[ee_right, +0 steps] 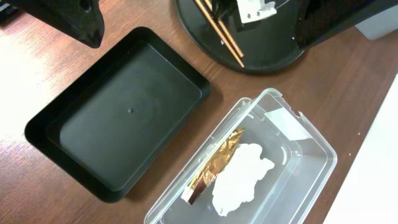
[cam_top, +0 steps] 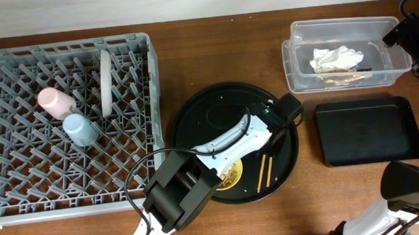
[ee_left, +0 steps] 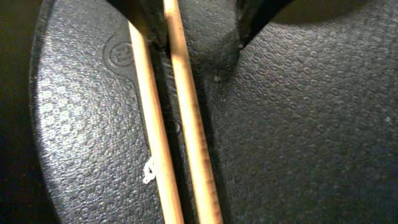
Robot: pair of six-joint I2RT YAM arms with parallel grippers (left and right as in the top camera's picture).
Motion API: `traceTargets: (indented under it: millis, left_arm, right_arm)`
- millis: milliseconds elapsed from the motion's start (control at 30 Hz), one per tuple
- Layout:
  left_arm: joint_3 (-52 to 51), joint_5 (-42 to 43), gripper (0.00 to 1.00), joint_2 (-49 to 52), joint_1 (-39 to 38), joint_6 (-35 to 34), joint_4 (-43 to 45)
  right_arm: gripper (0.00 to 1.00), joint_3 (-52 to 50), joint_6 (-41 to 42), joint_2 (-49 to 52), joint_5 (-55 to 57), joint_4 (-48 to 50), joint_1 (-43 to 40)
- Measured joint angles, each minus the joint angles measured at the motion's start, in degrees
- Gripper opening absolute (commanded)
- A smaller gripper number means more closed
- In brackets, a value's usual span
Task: Sort waste into correct bins and load items into the dishwasher rack
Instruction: 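Close the left gripper on one chopstick and lift it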
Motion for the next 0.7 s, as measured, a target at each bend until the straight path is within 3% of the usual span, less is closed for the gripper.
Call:
traceTargets:
  millis: [133,400,700]
  left_arm:
    - [-1.77,-1.01,0.01,-0.83,0.24,0.11,1.75]
    - [-0.44,-0.2,0.01,-1.05,0.28,0.35,-0.26]
    - [11.3,3.65,0.01,-2.49,0.11,0.35,-8.44]
  right_arm:
    - [0.99,0.0,0.0,0.0,0.02,0.0,0.0]
    - [0.98,0.0,0.02,0.0,0.02,0.0,0.0]
    - [0.99,0.0,0.0,0.0,0.0,0.0,0.0]
